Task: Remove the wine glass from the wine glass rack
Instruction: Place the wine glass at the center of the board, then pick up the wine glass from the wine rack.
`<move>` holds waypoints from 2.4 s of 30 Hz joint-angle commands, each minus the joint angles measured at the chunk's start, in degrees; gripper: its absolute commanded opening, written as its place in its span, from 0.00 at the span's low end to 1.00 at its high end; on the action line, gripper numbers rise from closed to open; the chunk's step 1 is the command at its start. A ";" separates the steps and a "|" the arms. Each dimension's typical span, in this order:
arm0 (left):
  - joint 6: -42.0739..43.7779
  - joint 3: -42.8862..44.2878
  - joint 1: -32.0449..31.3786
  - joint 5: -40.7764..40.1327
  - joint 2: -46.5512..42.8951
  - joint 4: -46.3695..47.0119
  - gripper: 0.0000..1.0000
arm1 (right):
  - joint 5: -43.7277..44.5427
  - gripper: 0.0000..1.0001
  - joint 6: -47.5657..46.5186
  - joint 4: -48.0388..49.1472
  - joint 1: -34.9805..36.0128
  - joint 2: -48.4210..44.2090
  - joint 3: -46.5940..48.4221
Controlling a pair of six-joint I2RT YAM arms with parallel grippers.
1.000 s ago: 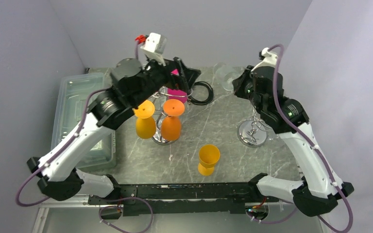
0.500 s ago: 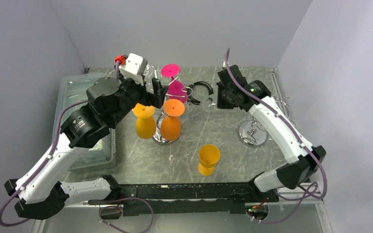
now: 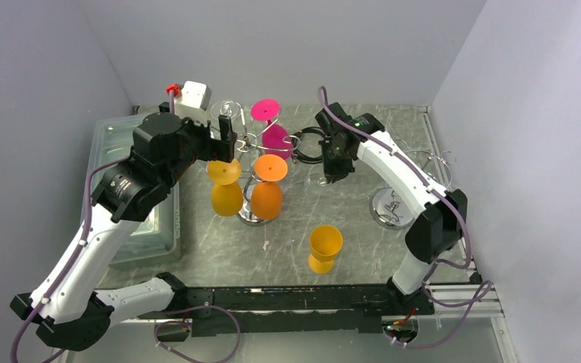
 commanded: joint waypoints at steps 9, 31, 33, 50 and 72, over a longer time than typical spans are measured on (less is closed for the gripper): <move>0.73 5.53 1.25 2.90 -1.11 0.57 1.00 | -3.42 0.00 -0.87 -5.40 0.06 -0.97 -3.20; 0.44 6.14 1.25 4.28 -0.46 1.08 0.99 | -2.28 0.00 4.44 7.15 0.49 -4.63 -19.32; 0.43 6.14 1.25 4.31 -0.31 1.04 0.99 | -2.24 0.00 4.48 7.41 0.46 -4.58 -19.68; 0.30 5.66 1.25 4.55 -0.72 1.01 1.00 | -0.73 0.22 4.42 5.09 0.76 -5.91 -17.06; -0.27 6.32 1.25 6.34 -0.46 0.70 0.99 | 4.38 0.30 5.10 -1.38 0.77 -9.77 -5.31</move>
